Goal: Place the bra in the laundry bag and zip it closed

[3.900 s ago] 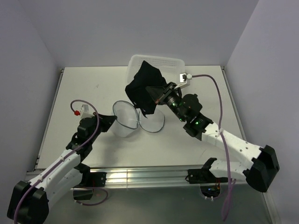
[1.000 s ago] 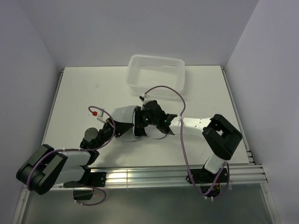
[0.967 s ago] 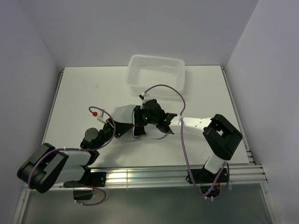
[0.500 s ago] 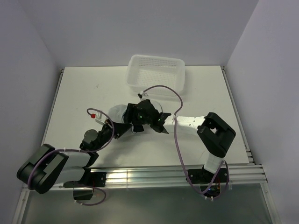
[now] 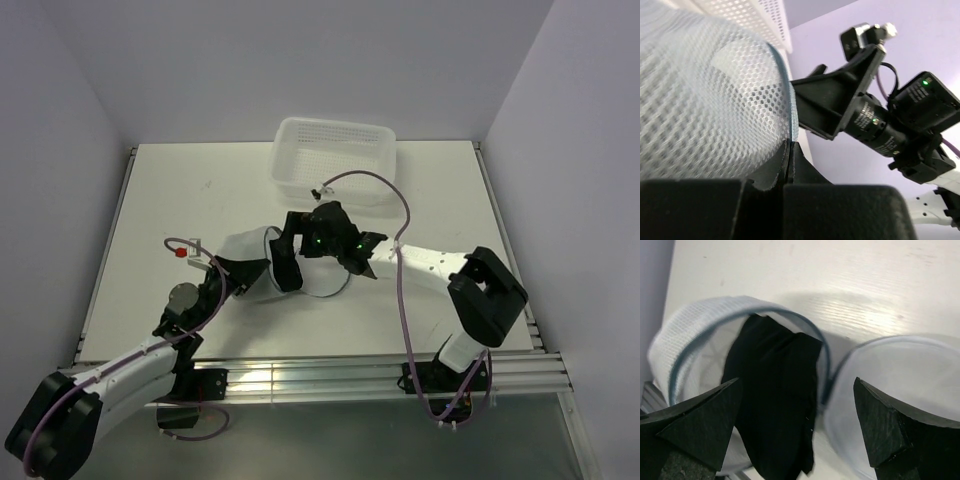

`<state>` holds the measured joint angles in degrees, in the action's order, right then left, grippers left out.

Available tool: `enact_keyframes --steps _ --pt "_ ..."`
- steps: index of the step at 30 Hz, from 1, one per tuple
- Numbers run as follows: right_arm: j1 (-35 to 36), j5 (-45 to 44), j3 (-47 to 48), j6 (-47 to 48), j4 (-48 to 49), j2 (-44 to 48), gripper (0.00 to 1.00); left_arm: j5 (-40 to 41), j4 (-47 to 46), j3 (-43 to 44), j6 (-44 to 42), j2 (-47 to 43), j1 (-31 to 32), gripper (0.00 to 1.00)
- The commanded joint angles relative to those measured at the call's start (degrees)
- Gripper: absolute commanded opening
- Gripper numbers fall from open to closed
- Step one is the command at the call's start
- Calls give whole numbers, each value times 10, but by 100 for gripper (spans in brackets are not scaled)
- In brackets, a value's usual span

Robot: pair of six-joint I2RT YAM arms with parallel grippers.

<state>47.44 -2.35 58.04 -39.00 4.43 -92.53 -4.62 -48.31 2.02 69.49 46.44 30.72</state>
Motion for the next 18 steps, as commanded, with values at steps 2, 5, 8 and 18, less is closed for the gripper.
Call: enact_keyframes --steps 2,5,8,18 --pt "-28 -11 -49 23 -9 72 98 8 -3 -9 -10 27 -2 0" --pt "-62 -26 -114 29 -10 116 83 1 -20 -7 -13 39 -1 0" --pt "-94 -57 -197 35 -14 138 60 -3 -19 -2 -21 38 -2 0" --pt "-104 18 -290 -14 79 123 57 -6 -3 8 -29 34 -2 0"
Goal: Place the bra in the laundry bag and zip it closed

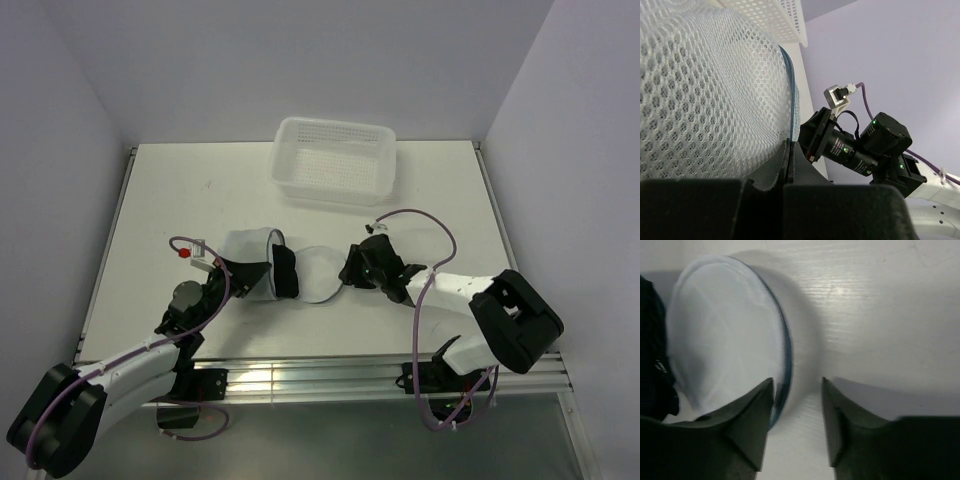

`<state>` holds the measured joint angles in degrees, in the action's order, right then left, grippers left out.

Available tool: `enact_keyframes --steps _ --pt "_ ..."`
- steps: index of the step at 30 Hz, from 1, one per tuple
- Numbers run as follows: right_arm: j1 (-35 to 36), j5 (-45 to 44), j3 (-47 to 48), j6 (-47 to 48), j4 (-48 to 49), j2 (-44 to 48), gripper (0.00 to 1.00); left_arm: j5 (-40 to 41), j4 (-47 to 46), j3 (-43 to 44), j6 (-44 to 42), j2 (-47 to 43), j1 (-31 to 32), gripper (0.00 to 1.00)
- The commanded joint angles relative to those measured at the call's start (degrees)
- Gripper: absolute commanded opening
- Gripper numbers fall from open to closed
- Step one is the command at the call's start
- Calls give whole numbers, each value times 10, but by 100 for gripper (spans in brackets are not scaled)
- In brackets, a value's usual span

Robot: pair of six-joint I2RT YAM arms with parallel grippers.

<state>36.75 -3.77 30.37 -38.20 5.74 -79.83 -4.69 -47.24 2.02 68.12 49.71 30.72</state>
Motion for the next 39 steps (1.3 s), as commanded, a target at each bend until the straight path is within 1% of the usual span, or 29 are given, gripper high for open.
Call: enact_keyframes --steps 1,2,3,5,6,7,8,10,11,12,13,14,15,16,17,19,20,22,23,25,26,28,31,32,33,35,37,38,39 --pt "2 35 -20 -37 82 -4 46 -8 -17 9 -16 3 -2 0" --pt "2 35 -24 -43 95 -6 38 -7 -17 8 -16 4 -2 0" --pt "2 52 -24 -48 103 -10 34 -7 -18 8 -16 4 -2 0" --pt "3 76 -25 -63 145 -13 33 -5 -18 8 -16 3 -2 0" --pt "3 82 -25 -66 170 -15 24 -4 -17 8 -15 2 -2 0" --pt "3 89 -22 -72 174 -14 11 -3 -17 8 -15 0 -3 0" --pt "3 86 -15 -72 175 -8 0 -4 -16 9 -16 -1 -2 0" --pt "3 69 -11 -58 158 40 0 -1 4 17 -25 -13 -2 0" --pt "3 48 7 -47 136 89 0 2 16 22 -31 -18 -2 0" --pt "3 40 20 -35 77 115 0 7 47 28 -44 -28 -2 0" --pt "4 22 39 -5 46 144 0 10 64 46 -52 -33 -3 0" --pt "7 -3 79 9 12 170 0 13 83 56 -59 -36 -3 0" --pt "9 -14 100 22 -43 215 0 14 101 63 -70 -42 -4 0" --pt "10 -20 124 48 -66 233 0 13 108 78 -74 -45 -4 0" --pt "12 -26 177 59 -94 248 0 13 118 87 -76 -48 -4 0" --pt "15 -19 225 79 -159 246 0 14 137 104 -79 -58 -4 0" --pt "15 -12 260 81 -172 240 0 14 139 106 -78 -60 -3 0" --pt "24 7 271 77 -179 242 0 23 157 108 -73 -62 -4 0" --pt "29 9 272 75 -173 238 0 21 152 102 -64 -60 -7 0" --pt "34 15 291 81 -206 231 0 2 130 78 -34 -45 -31 0" --pt "39 15 308 86 -210 238 0 -24 104 70 -26 -40 -39 0" --pt "49 2 324 96 -210 245 0 -36 86 63 -18 -36 -47 0" --pt "44 -37 328 120 -238 210 0 -34 114 76 -34 -68 -46 0" --pt "39 -38 319 124 -236 192 0 -26 146 81 -44 -96 -46 0" --pt "33 -38 307 125 -216 183 0 -21 163 85 -47 -110 -45 0" --pt "11 -33 293 121 -214 153 0 -14 203 91 -53 -144 -44 0" --pt "10 -31 295 117 -202 148 0 -16 212 86 -50 -156 -40 0" --pt "10 -13 297 116 -192 149 0 -16 212 83 -48 -163 -30 0" --pt "10 -18 321 119 -194 141 0 -11 213 78 -47 -165 -23 0"
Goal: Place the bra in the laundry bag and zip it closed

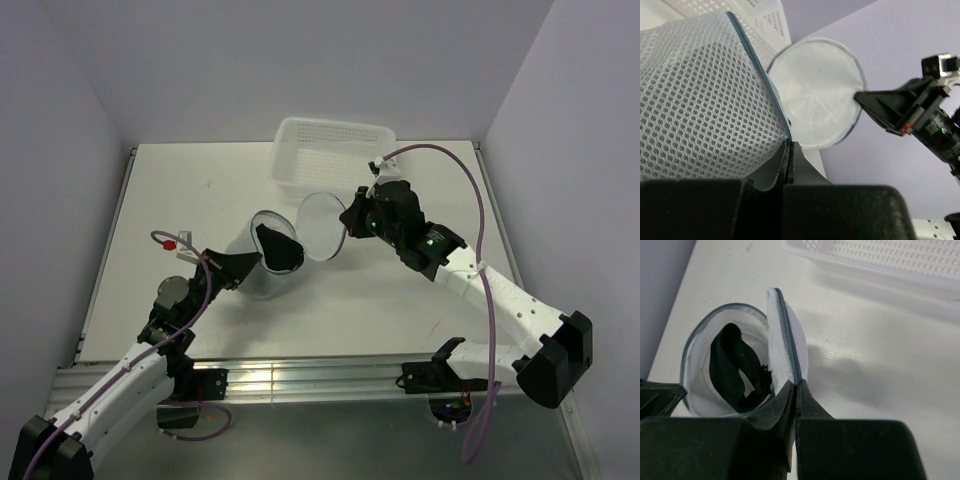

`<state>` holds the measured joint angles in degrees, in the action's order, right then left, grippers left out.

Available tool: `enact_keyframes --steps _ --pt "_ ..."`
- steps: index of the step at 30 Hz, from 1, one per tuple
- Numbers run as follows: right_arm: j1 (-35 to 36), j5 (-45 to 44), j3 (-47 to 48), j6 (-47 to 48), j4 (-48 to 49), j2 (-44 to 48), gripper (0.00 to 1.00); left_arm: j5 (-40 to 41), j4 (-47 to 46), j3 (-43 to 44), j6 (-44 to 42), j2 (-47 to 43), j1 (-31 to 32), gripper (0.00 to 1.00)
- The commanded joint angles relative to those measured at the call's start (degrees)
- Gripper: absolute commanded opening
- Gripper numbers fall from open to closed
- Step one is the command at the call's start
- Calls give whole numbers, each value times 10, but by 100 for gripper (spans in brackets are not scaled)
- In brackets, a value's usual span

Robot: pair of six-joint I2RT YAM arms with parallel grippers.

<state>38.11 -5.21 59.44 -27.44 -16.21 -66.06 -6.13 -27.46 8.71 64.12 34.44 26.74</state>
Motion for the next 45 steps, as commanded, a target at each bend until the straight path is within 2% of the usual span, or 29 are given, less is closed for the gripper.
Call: enact_keyframes --steps 1,5,7,13,16,17,20,22,23,25,28,31,36,38,41,42,43,44,45 --pt "-2 -3 43 15 18 -1 0 6 15 9 -7 -11 23 0" --pt "-2 -61 80 41 4 -25 0 25 17 0 -15 -3 53 0" --pt "-4 -77 119 52 -36 -42 0 31 16 1 -18 -11 56 0" --pt "0 -87 153 77 -31 -49 0 58 63 36 -68 -32 89 0" --pt "3 -117 174 94 -69 -131 0 66 10 -4 -37 -5 99 0" --pt "6 -117 182 98 -74 -138 0 54 -23 -11 -21 21 112 0" --pt "36 -123 215 108 -62 -130 0 58 -46 14 -24 51 151 0" --pt "57 -118 251 108 -77 -140 0 88 -46 24 -34 59 163 0" --pt "93 -117 258 116 -93 -144 0 95 -52 19 -37 73 165 0" --pt "129 -151 243 128 -96 -151 0 105 -83 10 -33 98 165 0" --pt "126 -186 228 139 -95 -160 0 83 -173 -10 -13 167 175 0" --pt "129 -240 294 172 -125 -186 0 100 -203 5 -13 214 205 0" --pt "187 -334 374 265 -146 -223 0 127 -224 37 -30 216 234 0" --pt "193 -328 361 287 -135 -221 0 130 -239 41 -31 217 238 0" --pt "217 -295 260 257 -74 -183 0 143 -271 18 -15 228 251 0" --pt "223 -273 188 248 -49 -163 0 144 -277 11 -10 230 254 3" --pt "232 -252 157 238 -26 -158 0 146 -279 3 -3 232 256 5" --pt "236 -252 129 216 9 -154 0 153 -280 -10 0 231 259 10" --pt "238 -248 96 207 17 -154 0 154 -277 -17 1 230 260 23"
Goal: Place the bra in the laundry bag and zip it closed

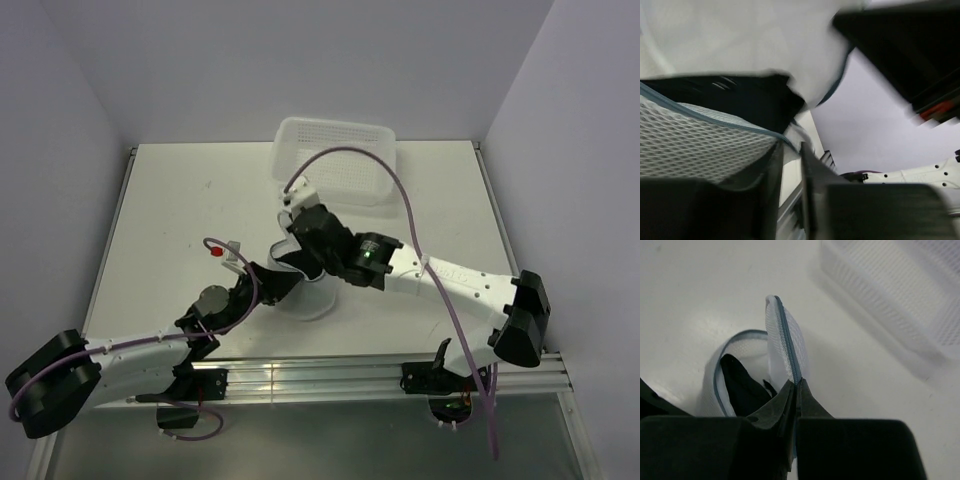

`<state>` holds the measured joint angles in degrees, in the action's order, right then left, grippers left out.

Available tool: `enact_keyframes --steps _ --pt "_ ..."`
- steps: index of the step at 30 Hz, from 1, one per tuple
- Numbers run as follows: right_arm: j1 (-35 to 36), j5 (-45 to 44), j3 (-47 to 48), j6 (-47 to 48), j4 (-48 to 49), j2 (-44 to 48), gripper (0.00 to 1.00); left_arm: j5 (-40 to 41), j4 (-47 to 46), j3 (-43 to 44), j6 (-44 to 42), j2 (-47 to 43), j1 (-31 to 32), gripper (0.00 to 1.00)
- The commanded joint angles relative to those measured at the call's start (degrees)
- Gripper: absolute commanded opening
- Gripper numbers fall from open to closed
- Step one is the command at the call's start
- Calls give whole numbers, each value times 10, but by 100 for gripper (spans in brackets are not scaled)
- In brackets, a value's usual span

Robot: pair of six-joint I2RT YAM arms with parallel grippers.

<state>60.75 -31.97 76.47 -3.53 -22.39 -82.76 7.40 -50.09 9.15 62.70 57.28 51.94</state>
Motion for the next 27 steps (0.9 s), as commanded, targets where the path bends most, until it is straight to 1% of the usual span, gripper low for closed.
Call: enact_keyframes --steps 1,2,3,4,5,6,7,9,10,12,13,15,16,17,20,24,26,27 --pt "13 30 -88 -39 85 14 0 19 -48 -27 16 -9 9 29" --pt "15 36 -105 -46 112 15 0 21 -40 -39 16 -19 9 33" --pt "15 46 -133 -48 121 16 0 29 -12 -43 16 -30 9 36" --pt "15 53 -141 -52 125 16 0 35 7 -46 12 -62 9 42" --pt "16 59 -157 -59 133 16 0 40 28 -48 9 -80 9 45" --pt "16 61 -166 -60 139 17 0 51 72 -48 2 -98 9 52" --pt "16 64 -172 -61 143 17 0 56 98 -47 -10 -140 9 54" --pt "21 71 -190 -68 153 21 0 76 154 -39 -22 -184 9 59" --pt "23 74 -194 -69 159 22 0 83 218 -32 -34 -232 9 59" --pt "31 73 -202 -70 162 24 0 98 283 -25 -46 -280 9 60" --pt "35 70 -206 -71 166 24 1 117 348 -16 -55 -328 9 61" --pt "41 69 -208 -72 173 24 1 140 405 -9 -58 -370 9 64" --pt "48 67 -207 -70 173 22 1 164 427 -6 -57 -403 9 65" --pt "52 61 -202 -70 171 19 2 177 470 0 -55 -416 8 66" --pt "67 42 -190 -65 166 6 3 214 532 21 -60 -440 8 67" --pt "93 18 -185 -68 161 -15 7 244 550 39 -82 -419 7 68" --pt "106 -2 -186 -80 162 -20 8 259 547 41 -85 -394 -1 68" --pt "110 -7 -187 -87 162 -21 9 253 529 41 -86 -388 -8 68"
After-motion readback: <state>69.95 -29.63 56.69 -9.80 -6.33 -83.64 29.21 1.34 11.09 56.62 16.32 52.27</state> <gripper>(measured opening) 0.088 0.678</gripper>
